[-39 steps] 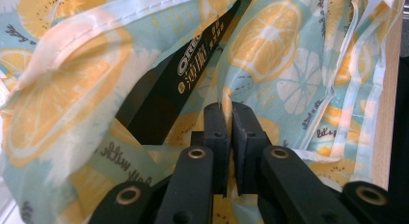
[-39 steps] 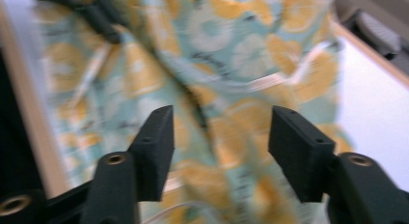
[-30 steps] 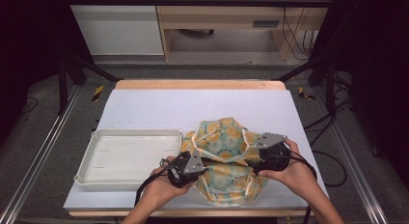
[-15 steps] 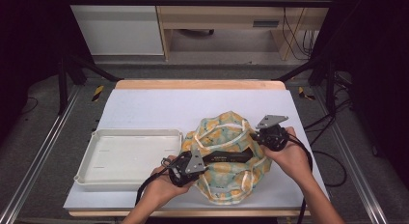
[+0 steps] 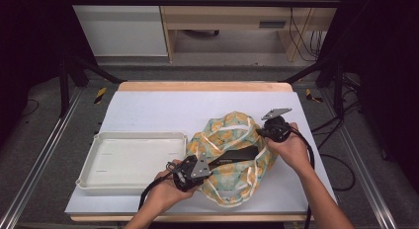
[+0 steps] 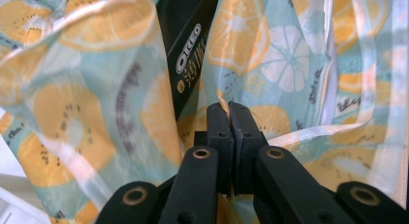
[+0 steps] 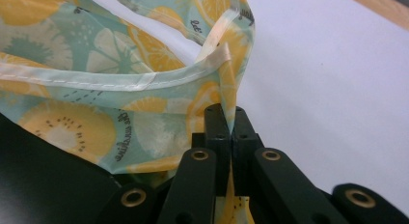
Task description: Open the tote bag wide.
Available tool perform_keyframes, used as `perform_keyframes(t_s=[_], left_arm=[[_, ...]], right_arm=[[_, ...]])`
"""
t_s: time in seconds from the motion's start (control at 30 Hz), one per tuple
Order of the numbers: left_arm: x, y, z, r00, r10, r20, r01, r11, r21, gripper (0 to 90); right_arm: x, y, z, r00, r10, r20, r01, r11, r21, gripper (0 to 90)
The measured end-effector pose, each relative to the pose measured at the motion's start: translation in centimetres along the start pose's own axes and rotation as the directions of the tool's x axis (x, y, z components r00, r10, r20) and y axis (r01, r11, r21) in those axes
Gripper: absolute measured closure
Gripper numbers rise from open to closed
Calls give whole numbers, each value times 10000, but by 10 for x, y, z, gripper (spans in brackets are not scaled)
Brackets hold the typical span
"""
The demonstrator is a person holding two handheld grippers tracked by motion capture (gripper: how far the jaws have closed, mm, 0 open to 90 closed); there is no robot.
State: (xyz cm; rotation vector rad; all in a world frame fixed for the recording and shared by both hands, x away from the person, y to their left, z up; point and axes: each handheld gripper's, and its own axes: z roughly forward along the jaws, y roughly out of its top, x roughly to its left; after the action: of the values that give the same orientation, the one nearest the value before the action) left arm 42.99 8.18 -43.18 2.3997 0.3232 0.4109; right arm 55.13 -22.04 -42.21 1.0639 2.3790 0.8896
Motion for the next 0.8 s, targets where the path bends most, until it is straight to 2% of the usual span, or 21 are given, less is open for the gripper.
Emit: perform_keyframes(t_s=[0.4,0.8], left_arm=[[-2,-3,4,9999,-33,118,30,9997,244,889],[-3,-7,4,9998,-55,211,46,9991,432,893]], right_arm=[[-10,-11,26,9985,468,-270,-447,9962,748,900],[-12,-16,27,9984,503,-242,-479,9949,892,900]])
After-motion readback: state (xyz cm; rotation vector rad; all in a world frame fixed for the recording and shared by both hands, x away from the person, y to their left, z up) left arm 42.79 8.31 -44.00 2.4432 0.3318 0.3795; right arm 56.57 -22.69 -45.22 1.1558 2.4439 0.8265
